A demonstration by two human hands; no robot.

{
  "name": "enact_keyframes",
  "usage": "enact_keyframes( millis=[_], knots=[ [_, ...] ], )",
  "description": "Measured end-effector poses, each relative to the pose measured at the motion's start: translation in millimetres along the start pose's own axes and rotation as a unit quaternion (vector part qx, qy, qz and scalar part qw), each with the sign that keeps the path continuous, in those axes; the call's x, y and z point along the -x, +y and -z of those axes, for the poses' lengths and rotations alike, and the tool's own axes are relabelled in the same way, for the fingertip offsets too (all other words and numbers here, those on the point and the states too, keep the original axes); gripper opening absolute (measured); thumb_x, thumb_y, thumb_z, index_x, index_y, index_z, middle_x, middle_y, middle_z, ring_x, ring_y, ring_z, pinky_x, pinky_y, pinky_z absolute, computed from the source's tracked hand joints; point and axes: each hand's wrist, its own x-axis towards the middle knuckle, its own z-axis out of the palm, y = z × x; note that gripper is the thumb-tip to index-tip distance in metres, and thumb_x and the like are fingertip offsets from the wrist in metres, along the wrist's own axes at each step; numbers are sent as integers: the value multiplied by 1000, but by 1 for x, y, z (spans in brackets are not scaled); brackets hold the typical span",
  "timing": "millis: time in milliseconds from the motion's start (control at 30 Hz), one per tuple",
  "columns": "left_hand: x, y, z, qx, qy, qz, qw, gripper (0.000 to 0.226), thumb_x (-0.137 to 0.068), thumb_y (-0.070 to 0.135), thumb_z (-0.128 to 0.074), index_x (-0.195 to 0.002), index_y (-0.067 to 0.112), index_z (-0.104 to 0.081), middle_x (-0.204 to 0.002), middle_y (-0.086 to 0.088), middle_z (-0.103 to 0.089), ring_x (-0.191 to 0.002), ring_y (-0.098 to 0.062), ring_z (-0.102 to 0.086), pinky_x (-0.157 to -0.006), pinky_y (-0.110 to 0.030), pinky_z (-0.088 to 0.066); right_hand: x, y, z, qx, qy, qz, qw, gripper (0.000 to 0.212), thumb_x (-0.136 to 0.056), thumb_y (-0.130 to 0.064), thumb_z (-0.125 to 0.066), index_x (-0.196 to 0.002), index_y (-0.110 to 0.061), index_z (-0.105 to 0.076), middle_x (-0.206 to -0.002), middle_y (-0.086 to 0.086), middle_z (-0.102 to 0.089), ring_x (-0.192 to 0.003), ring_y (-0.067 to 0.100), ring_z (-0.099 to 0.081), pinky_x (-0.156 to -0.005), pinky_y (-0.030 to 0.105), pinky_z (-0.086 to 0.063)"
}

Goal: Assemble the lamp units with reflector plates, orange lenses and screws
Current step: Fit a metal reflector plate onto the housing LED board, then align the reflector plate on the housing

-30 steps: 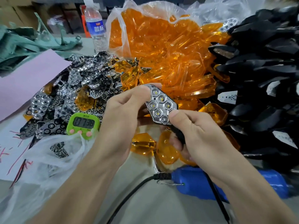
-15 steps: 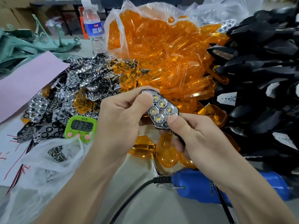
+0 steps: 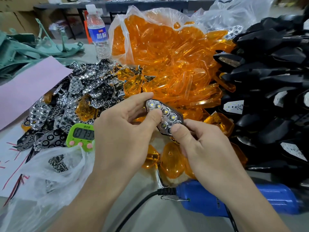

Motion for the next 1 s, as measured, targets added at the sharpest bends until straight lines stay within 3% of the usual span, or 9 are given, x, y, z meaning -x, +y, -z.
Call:
enact_keyframes(
  millis=[167, 333, 433, 567, 733, 800, 933, 1000],
  knots=[
    [2, 1, 1, -74, 37, -17, 996, 44, -83, 42, -75, -126, 34, -74, -96, 43, -60, -95, 20, -65, -82, -8, -54, -1, -1, 0, -48, -48, -22, 997, 42, -105, -38, -46, -68, -47, -62, -56, -9, -50, -47, 4, -40, -47, 21, -33],
    [3, 3, 0, -102, 51, -22, 993, 45, -82, 47, -73, -126, 35, -72, -99, 36, -65, -93, 17, -67, -89, -29, -61, -2, 5, 5, -70, -80, -54, 993, 32, -102, -21, -47, -72, -13, -56, -52, -8, -42, -44, 6, -34, -44, 23, -27],
    [3, 2, 0, -102, 58, -20, 993, 45, -83, 46, -73, -126, 32, -73, -100, 33, -66, -94, 16, -68, -88, -29, -62, -2, 5, 5, -87, -78, -58, 992, 37, -105, -19, -48, -69, -17, -59, -50, -9, -44, -42, 4, -35, -41, 18, -27],
    [3, 1, 2, -101, 68, -8, 993, 37, -84, 44, -74, -119, 31, -77, -96, 31, -69, -93, 16, -68, -83, -22, -62, -1, 7, 1, -65, -66, -52, 994, 36, -106, -21, -48, -72, -23, -61, -55, -7, -47, -46, 6, -37, -45, 26, -29],
    [8, 8, -2, -139, 46, -16, 989, 17, -84, 49, -75, -101, 45, -75, -76, 34, -68, -79, 13, -67, -72, -25, -61, -2, 6, -2, -49, -23, -46, 997, 38, -104, -25, -52, -73, -43, -65, -52, -9, -50, -41, 3, -39, -42, 18, -31],
    [12, 11, -6, -160, 14, -17, 987, 19, -79, 54, -73, -96, 47, -73, -74, 31, -69, -78, 12, -66, -69, -24, -59, -2, 7, -4, -53, -10, -35, 998, 34, -104, -28, -53, -78, -46, -66, -54, -9, -53, -42, 2, -42, -42, 16, -32],
    [13, 11, -9, -146, -32, -6, 989, 47, -69, 56, -76, -113, 50, -61, -98, 31, -67, -98, 11, -64, -77, -28, -61, -3, 8, -5, -71, 17, -31, 997, 21, -101, -31, -55, -92, -41, -71, -58, -8, -56, -50, 5, -45, -49, 28, -37],
    [9, 9, -7, -106, -56, 18, 993, 57, -68, 51, -79, -118, 50, -53, -112, 30, -64, -105, 10, -63, -73, -24, -61, -2, 8, -4, -63, 22, -27, 997, 21, -101, -30, -56, -92, -39, -73, -59, -12, -59, -50, 3, -47, -48, 23, -37]
  ],
)
